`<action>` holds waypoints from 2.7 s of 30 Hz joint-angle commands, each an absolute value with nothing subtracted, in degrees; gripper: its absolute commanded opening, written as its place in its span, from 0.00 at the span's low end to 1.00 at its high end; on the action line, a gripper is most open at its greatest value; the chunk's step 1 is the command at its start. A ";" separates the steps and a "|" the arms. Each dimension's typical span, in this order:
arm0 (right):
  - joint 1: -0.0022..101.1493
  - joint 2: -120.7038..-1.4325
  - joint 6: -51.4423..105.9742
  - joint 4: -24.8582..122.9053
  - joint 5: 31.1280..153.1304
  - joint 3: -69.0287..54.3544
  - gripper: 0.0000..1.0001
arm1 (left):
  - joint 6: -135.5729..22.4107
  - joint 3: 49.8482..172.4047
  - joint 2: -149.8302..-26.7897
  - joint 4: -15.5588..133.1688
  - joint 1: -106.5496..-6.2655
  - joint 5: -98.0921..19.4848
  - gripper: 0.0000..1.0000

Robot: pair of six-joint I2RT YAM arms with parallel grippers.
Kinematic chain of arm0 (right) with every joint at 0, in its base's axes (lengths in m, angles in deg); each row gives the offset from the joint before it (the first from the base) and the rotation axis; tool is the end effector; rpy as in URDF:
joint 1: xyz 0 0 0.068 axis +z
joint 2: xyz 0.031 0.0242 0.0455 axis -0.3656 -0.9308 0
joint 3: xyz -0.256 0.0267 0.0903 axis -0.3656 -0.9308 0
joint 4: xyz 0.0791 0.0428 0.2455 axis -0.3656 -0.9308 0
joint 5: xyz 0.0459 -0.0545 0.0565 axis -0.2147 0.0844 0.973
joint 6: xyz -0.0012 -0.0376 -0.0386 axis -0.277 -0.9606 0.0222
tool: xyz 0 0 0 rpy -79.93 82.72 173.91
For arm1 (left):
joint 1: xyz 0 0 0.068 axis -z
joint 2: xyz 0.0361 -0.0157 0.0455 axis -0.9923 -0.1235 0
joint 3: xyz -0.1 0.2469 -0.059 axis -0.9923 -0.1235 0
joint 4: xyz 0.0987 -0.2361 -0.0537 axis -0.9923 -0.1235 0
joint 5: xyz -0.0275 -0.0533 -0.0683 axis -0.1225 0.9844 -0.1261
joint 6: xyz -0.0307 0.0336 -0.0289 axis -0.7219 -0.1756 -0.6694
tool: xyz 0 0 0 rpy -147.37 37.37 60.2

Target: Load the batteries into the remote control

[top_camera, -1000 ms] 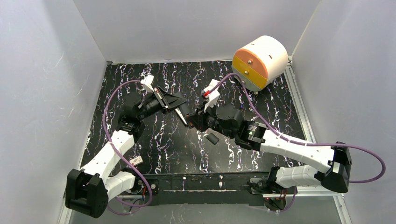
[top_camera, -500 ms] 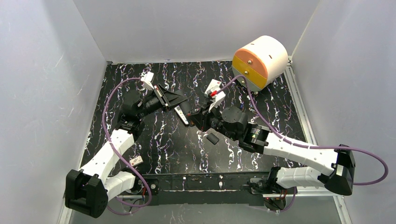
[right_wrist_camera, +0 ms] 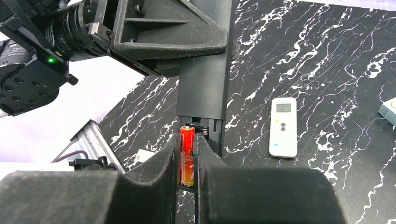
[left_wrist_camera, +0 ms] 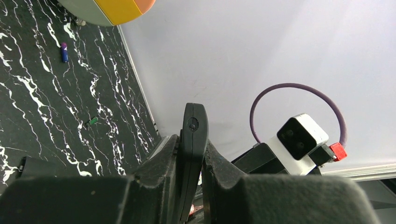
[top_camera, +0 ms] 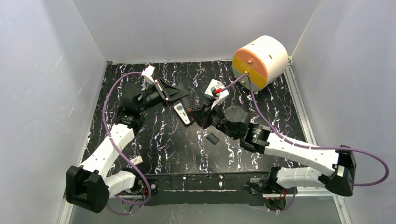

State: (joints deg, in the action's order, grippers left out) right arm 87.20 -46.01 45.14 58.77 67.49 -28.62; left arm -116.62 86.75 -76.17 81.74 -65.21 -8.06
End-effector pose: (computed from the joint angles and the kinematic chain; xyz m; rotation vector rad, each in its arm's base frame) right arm 0.1216 0.2443 0.3591 -0.3656 1.6635 0.9679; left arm 0.2345 -0.0986 0.3586 -0.1174 1.6996 -1.7041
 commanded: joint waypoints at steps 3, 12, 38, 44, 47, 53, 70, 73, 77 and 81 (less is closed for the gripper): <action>88.04 -51.83 46.73 39.86 66.69 -31.82 0.03 | -124.00 93.36 -72.77 91.02 -65.58 -8.80 0.00; 88.00 -52.31 38.18 44.74 68.67 -36.77 0.03 | -124.17 93.94 -72.19 90.98 -65.59 -7.13 0.00; 88.07 -53.96 38.24 42.27 69.48 -39.93 0.09 | -120.88 93.35 -70.15 92.50 -65.59 -6.39 0.00; 88.00 -61.11 40.86 34.05 65.93 -33.40 0.09 | -123.24 92.72 -69.47 94.79 -65.53 -5.69 0.00; 88.03 -62.14 40.97 33.34 66.29 -32.44 0.10 | -123.46 92.27 -68.80 95.21 -65.55 -5.29 0.00; 88.05 -58.98 40.55 34.93 64.98 -31.60 0.20 | -127.24 90.92 -69.18 95.20 -65.57 -5.38 0.00; 88.04 -50.37 40.14 41.09 61.13 -31.69 0.33 | -132.21 83.17 -70.12 94.63 -65.59 -5.59 0.00; 88.02 -50.81 40.05 41.10 61.38 -30.32 0.36 | -132.37 82.34 -69.99 94.59 -65.64 -5.47 0.00; 88.06 -51.56 40.14 41.05 62.36 -28.15 0.42 | -132.36 82.02 -70.15 94.43 -65.59 -5.03 0.00; 87.97 -51.95 40.76 40.94 62.16 -26.06 0.43 | -132.21 81.77 -70.47 94.24 -65.64 -4.85 0.00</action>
State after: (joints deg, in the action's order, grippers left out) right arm 88.78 -49.04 41.27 52.30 64.30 -26.31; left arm -123.61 79.80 -74.94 86.57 -66.68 -11.10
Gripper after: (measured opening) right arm 0.426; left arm 0.190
